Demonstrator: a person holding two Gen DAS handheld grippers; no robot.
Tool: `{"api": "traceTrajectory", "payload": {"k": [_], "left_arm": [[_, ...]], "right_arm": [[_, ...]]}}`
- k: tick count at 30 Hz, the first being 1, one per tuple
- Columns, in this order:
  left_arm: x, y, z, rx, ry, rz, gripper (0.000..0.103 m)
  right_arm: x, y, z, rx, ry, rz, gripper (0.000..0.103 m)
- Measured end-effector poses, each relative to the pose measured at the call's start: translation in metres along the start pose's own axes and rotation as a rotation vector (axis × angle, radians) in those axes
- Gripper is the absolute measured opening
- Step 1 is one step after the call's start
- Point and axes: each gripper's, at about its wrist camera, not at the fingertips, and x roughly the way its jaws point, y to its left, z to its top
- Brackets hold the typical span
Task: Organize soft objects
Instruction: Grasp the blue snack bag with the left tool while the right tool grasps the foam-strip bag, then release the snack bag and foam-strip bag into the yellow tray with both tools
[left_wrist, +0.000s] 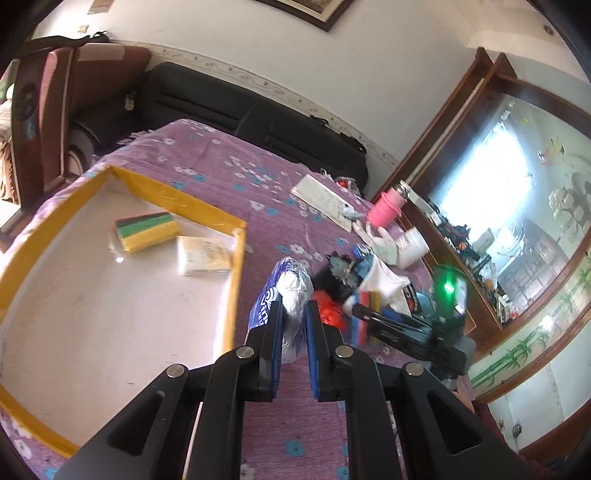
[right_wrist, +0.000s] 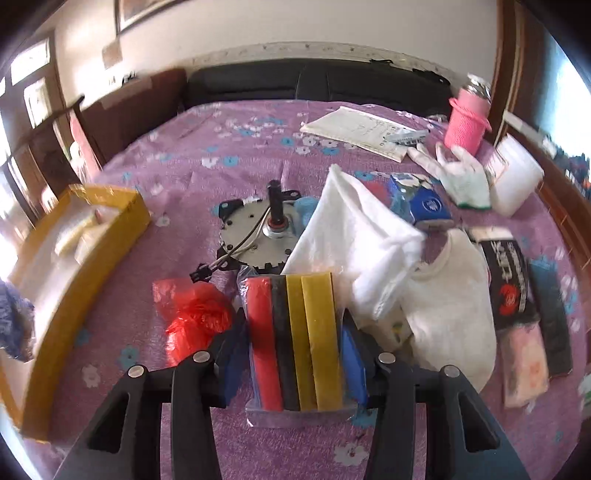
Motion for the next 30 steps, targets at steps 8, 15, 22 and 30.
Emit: {"api": "traceTrajectory", "payload": {"k": [8,15,22,30], "left_arm": [[-0.025,0.034,0.028,0.005,-0.014,0.084,0.011],[0.016,0.089,0.079,-0.011,0.07,0.192,0.012],[0.073,0.141,0.11,-0.023,0.137,0.282,0.012],[0.073,0.176,0.125,-0.103,0.099,0.313,0.068]], "right_arm": [[-0.054,-0.003,-0.005,0.026,-0.067,0.084,0.049],[-0.066,0.062,0.019,-0.058,-0.045,0.294,0.05],[-0.03,0.155,0.043,-0.16,0.06,0.433,0.05],[0.044,0.228,0.057,-0.228,0.212,0.419,0.05]]}}
